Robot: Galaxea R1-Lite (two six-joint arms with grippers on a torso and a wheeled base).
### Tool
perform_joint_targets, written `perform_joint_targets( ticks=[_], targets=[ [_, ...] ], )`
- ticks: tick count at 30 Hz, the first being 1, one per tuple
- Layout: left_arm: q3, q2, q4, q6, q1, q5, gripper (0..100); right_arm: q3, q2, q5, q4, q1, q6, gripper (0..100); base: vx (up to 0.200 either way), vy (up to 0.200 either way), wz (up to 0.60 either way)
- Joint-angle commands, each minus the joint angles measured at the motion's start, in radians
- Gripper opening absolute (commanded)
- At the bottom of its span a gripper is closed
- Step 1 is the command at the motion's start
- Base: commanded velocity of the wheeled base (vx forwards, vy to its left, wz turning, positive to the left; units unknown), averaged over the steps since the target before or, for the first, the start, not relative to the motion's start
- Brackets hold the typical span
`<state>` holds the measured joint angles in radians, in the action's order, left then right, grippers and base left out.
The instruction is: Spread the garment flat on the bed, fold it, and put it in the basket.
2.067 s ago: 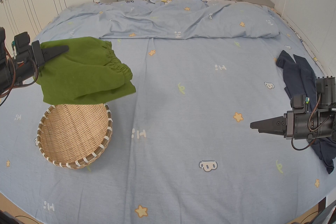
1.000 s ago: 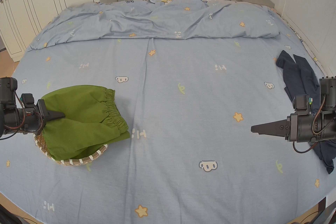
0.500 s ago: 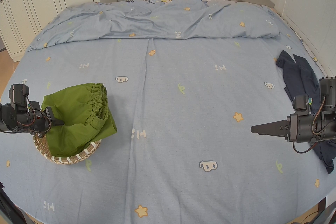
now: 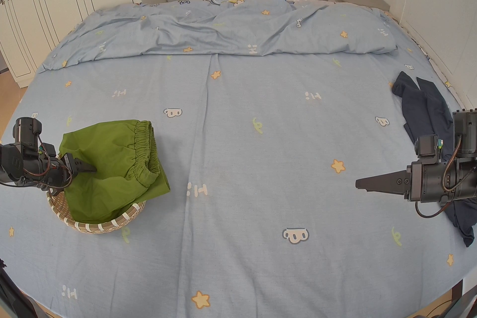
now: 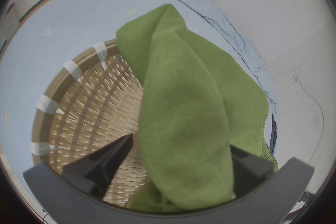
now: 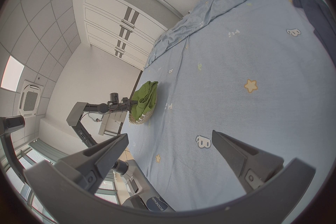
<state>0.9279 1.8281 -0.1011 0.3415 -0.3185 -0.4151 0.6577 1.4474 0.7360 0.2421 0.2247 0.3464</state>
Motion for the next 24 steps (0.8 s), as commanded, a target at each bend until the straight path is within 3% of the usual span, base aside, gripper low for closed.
perform_joint_targets(
  ticks=[1, 18, 21, 24],
  targets=[
    [0.003, -0.062, 0.003, -0.013, -0.008, 0.036, 100, 0.0, 0.002, 0.0, 0.0, 0.002, 0.0, 100, 0.0, 0.0, 0.0],
    [0.016, -0.248, 0.006, -0.013, -0.039, 0.073, 100, -0.001, -0.001, 0.0, 0.0, 0.008, 0.0, 100, 0.0, 0.0, 0.0],
    [0.003, -0.339, 0.017, -0.012, -0.013, 0.073, 100, 0.0, -0.002, 0.0, 0.0, 0.008, 0.0, 100, 0.0, 0.0, 0.0],
    [0.014, -0.443, 0.096, -0.007, 0.062, 0.073, 100, -0.001, -0.006, -0.003, 0.002, 0.01, 0.002, 100, 0.0, 0.0, 0.0]
  ],
)
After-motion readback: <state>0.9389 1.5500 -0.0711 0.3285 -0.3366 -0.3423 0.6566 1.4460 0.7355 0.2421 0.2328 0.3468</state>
